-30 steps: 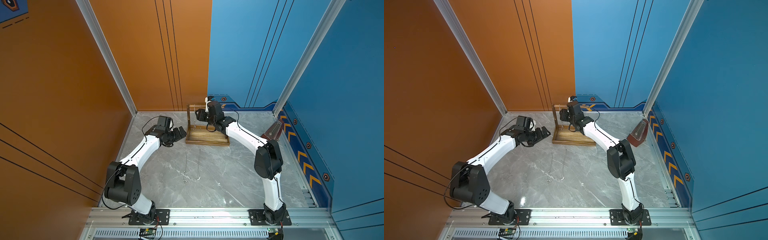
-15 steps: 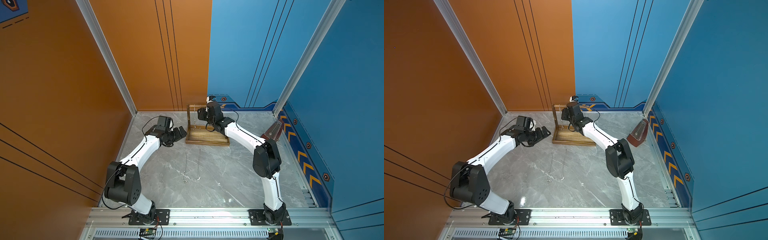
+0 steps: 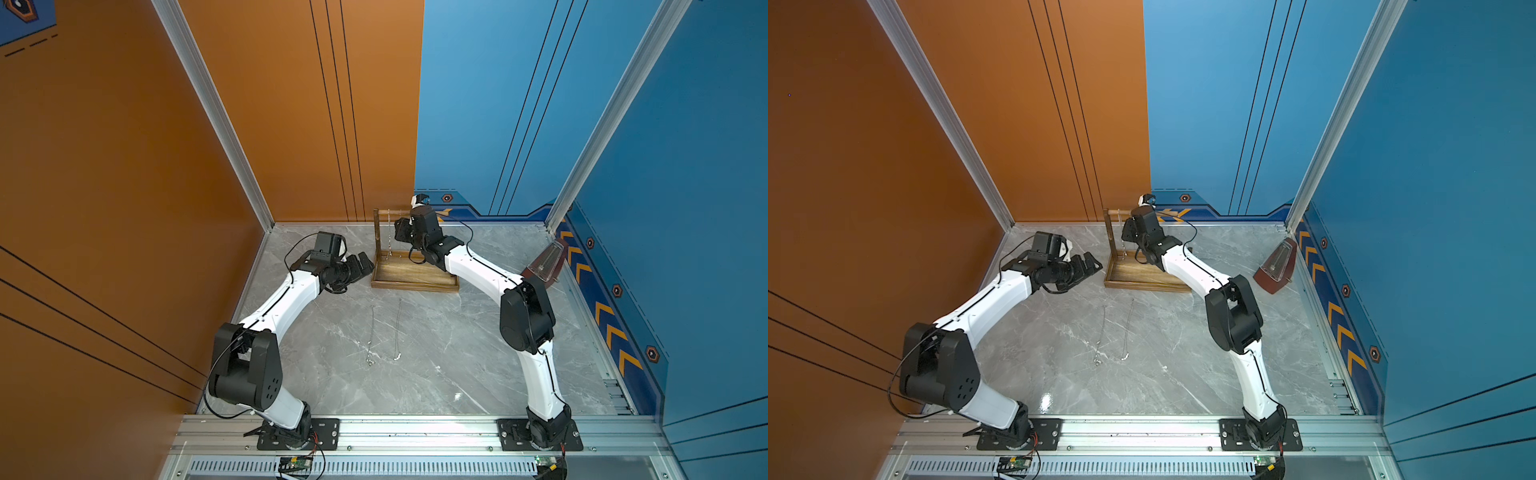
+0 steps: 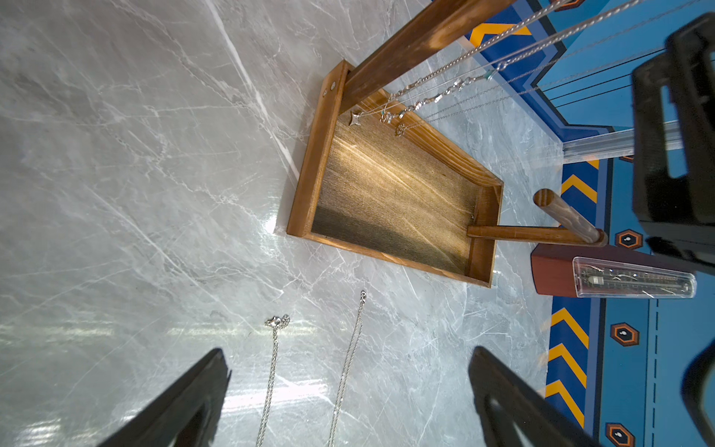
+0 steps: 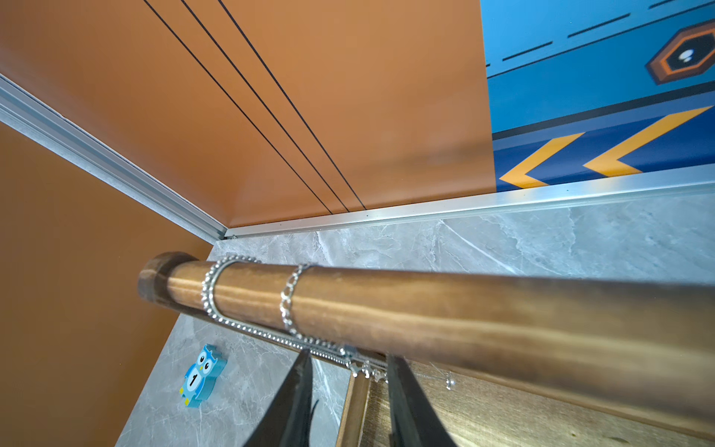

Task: Take the necklace off the jewelry display stand
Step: Take off the necklace from the stand.

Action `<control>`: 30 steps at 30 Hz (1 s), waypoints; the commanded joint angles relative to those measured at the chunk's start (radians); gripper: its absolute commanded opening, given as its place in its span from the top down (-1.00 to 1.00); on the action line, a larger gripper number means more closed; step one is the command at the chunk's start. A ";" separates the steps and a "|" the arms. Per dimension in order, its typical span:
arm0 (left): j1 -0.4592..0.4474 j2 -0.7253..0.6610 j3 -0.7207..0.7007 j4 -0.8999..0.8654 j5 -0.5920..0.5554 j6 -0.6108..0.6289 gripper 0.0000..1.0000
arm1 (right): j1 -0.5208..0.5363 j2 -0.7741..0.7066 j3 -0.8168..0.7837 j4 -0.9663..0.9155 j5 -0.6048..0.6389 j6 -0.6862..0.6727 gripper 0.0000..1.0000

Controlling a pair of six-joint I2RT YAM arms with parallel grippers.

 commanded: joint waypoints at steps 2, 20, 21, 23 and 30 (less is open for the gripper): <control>0.000 -0.011 -0.015 0.003 0.023 -0.004 -0.97 | 0.006 0.009 0.038 0.012 0.049 0.014 0.37; 0.001 -0.011 -0.016 0.006 0.034 -0.007 -0.97 | 0.001 0.009 0.073 -0.012 0.053 0.016 0.78; 0.001 -0.013 -0.016 0.006 0.036 -0.006 -0.97 | -0.001 0.008 0.073 -0.013 0.051 0.019 0.81; 0.001 -0.014 -0.016 0.007 0.035 -0.006 -0.97 | -0.001 0.008 0.073 -0.015 0.044 0.024 0.85; 0.003 -0.014 -0.016 0.008 0.039 -0.008 -0.97 | -0.004 0.002 0.080 -0.025 0.037 0.029 1.00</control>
